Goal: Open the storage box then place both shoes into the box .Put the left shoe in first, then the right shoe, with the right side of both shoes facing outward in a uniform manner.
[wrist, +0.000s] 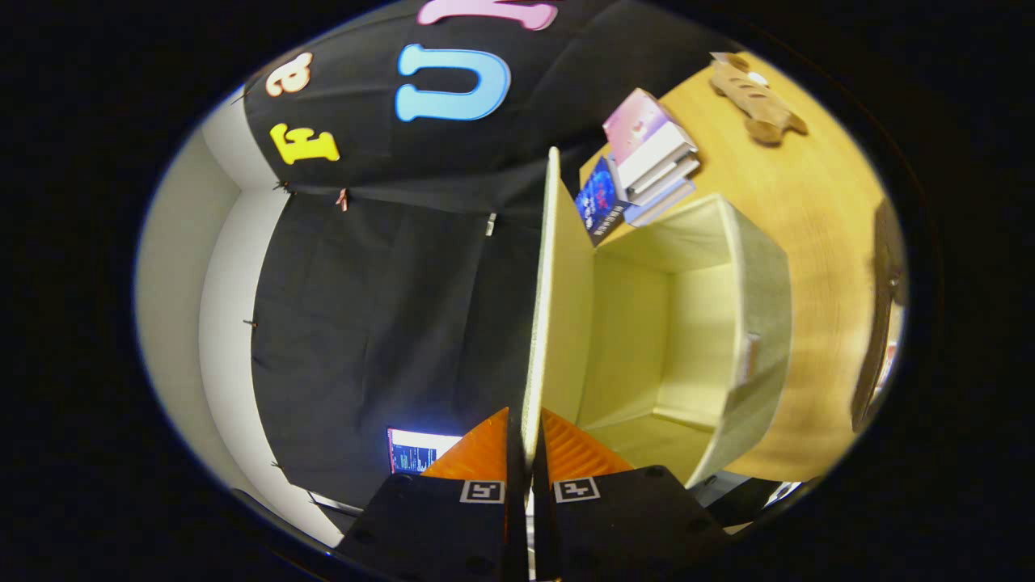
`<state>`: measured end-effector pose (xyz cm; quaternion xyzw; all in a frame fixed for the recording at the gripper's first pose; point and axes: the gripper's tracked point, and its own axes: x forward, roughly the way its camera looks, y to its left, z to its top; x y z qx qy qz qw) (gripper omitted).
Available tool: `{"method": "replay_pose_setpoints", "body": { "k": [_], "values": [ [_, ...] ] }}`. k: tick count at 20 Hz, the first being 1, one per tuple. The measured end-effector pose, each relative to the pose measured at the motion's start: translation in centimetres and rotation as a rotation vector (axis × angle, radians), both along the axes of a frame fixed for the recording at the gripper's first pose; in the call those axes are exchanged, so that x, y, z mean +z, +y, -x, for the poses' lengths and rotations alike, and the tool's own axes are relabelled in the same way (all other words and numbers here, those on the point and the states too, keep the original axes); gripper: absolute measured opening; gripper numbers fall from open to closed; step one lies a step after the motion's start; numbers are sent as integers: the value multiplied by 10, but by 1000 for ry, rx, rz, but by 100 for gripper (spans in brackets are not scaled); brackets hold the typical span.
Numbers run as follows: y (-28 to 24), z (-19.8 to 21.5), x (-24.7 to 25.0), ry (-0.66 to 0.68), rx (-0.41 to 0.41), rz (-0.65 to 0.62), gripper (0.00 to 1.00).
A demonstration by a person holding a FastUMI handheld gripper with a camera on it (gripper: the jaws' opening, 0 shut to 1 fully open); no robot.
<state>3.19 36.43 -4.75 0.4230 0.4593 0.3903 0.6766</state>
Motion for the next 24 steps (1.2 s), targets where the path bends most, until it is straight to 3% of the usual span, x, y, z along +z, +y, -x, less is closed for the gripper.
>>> {"method": "replay_pose_setpoints", "body": {
  "k": [9, 21, 22, 24],
  "values": [
    [118, -2, 31, -89, 58, 42, 11],
    [243, -6, -21, -174, 61, 137, 13],
    [248, -7, -28, -180, 66, 155, 14],
    [247, -13, -34, -195, 58, 183, 46]
  ]
}}
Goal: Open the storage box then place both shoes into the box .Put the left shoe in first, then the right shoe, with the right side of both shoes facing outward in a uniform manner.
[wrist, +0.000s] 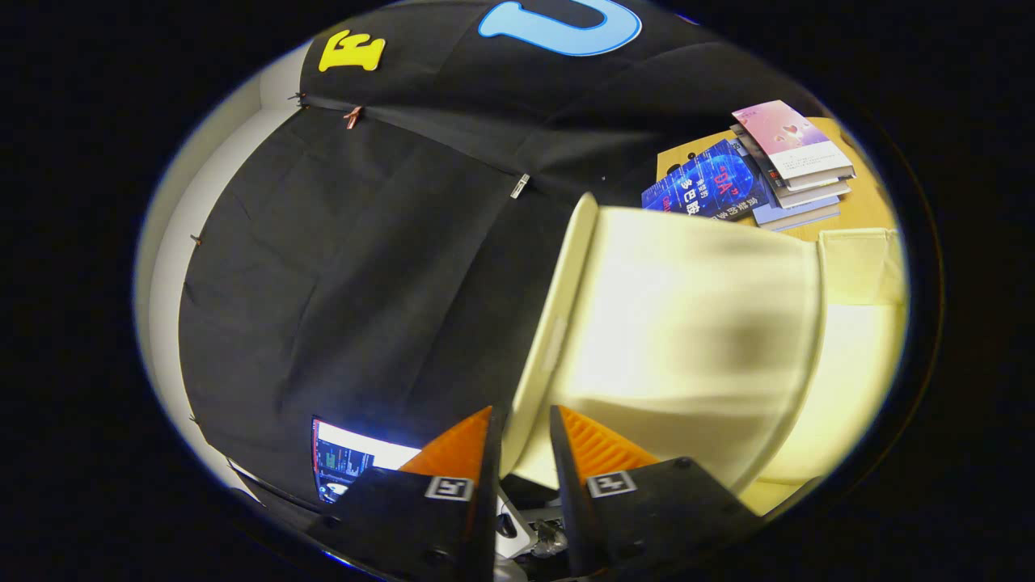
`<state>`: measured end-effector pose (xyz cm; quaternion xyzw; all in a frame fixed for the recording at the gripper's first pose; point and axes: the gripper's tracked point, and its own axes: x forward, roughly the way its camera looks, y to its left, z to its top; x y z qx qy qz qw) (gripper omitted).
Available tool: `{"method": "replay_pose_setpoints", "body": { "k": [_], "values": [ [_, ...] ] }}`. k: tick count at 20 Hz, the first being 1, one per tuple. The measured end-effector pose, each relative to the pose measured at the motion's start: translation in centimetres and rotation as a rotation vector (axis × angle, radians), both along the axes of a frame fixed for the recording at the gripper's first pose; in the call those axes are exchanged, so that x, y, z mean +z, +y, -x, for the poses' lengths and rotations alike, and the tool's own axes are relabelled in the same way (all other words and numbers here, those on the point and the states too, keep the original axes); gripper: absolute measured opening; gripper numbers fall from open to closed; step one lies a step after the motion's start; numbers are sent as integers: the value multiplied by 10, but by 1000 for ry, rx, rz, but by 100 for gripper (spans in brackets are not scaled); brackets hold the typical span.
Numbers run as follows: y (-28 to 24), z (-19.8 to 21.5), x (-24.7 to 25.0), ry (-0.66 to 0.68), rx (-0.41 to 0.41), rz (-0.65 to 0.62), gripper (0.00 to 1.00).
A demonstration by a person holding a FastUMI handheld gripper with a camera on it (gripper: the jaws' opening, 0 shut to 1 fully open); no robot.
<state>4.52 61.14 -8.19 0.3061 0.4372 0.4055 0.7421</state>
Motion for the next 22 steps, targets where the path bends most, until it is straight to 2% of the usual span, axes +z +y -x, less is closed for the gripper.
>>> {"method": "replay_pose_setpoints", "body": {
  "k": [3, 9, 12, 16, 19, 22],
  "values": [
    [-21, -15, 4, -67, -55, 22, 94],
    [-141, -55, 12, -260, -254, 191, 98],
    [-227, -69, 11, -330, -372, 298, 98],
    [-337, -71, -3, -319, -546, 389, 98],
    [-415, -60, -33, -294, -612, 494, 98],
    [-472, -45, -57, -338, -626, 606, 98]
  ]
}}
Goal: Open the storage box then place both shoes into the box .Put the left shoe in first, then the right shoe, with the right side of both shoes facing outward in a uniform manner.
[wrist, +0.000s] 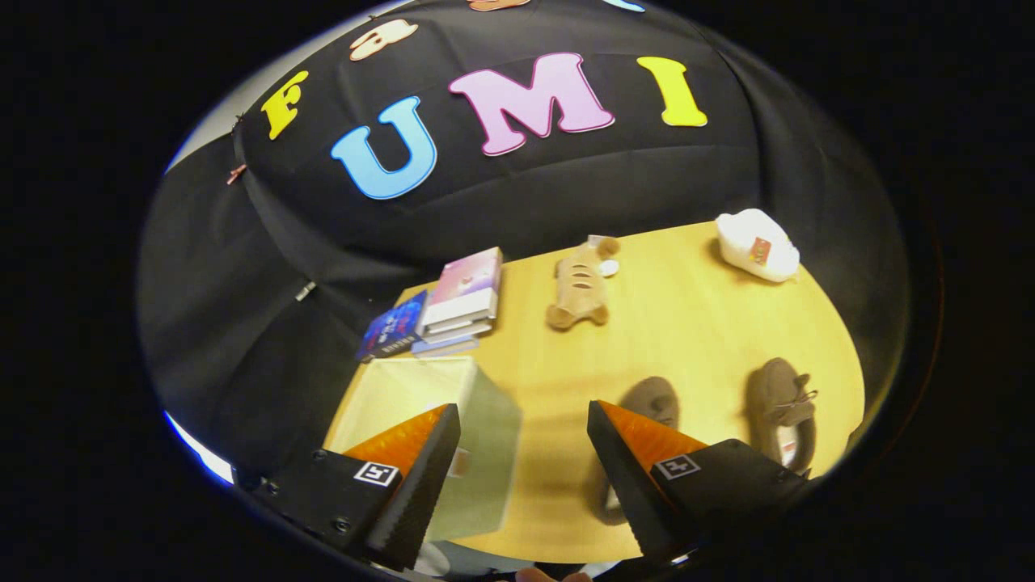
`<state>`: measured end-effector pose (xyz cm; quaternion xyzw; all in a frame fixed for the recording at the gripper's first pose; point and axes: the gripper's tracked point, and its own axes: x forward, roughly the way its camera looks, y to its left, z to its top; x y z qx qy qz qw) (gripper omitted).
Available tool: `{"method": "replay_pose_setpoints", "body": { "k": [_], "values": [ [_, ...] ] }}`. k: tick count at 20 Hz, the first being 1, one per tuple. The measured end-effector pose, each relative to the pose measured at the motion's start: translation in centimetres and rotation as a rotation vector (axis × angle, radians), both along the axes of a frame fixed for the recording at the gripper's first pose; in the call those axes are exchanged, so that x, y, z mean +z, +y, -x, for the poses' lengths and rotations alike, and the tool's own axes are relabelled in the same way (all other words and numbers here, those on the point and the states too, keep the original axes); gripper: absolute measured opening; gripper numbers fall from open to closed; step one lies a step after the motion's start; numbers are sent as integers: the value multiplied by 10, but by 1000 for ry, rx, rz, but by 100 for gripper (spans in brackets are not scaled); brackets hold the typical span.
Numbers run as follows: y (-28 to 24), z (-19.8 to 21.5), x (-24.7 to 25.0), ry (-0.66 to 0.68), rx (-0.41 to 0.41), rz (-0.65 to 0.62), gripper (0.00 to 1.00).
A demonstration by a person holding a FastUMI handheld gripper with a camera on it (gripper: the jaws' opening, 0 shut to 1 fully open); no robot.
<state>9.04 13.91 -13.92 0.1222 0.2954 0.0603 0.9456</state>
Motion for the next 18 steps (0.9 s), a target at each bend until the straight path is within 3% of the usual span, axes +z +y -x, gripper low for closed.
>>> {"method": "replay_pose_setpoints", "body": {
  "k": [3, 8, 18],
  "values": [
    [-43, 15, -32, 33, -26, 95, 98],
    [-83, 18, -81, 108, -73, 121, 99],
    [-99, 18, -173, 262, -83, 149, 99]
  ]
}}
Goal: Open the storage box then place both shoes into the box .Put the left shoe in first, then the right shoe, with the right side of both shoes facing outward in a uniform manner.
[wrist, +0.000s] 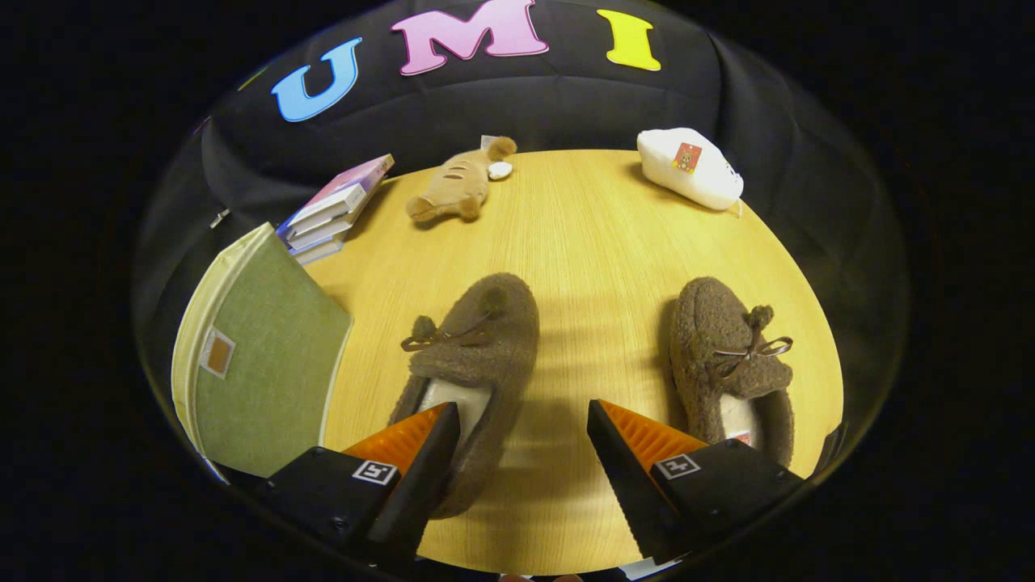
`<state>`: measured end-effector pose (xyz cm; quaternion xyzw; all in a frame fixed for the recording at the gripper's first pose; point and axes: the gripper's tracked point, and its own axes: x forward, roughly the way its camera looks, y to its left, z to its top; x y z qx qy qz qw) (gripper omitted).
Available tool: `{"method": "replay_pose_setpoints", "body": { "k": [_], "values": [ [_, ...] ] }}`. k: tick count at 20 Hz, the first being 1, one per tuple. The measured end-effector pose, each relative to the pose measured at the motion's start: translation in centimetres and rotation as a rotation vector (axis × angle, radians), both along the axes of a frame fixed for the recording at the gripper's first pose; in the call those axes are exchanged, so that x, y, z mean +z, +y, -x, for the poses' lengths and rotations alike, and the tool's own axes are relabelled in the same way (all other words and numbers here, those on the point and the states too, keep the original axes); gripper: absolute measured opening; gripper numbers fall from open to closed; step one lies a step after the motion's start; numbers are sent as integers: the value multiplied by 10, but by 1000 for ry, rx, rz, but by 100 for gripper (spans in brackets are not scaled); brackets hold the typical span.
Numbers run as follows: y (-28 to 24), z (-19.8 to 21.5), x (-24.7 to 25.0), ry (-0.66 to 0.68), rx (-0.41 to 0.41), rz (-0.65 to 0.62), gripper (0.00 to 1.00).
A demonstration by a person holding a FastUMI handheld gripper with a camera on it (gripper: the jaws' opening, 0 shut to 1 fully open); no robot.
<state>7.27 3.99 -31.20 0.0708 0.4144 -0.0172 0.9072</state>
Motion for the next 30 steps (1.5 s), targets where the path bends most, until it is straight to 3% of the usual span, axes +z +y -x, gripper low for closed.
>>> {"method": "replay_pose_setpoints", "body": {
  "k": [4, 6, 13, 15, 21, 30],
  "values": [
    [-6, -20, -9, -3, -67, -10, 99],
    [-8, -25, -14, 11, -87, -18, 92],
    [8, -29, -23, 53, -145, -55, 20],
    [9, -30, -22, 52, -151, -45, 9],
    [4, -24, 0, 48, -215, -73, 6],
    [44, 0, 123, -105, -231, -124, 6]
  ]
}}
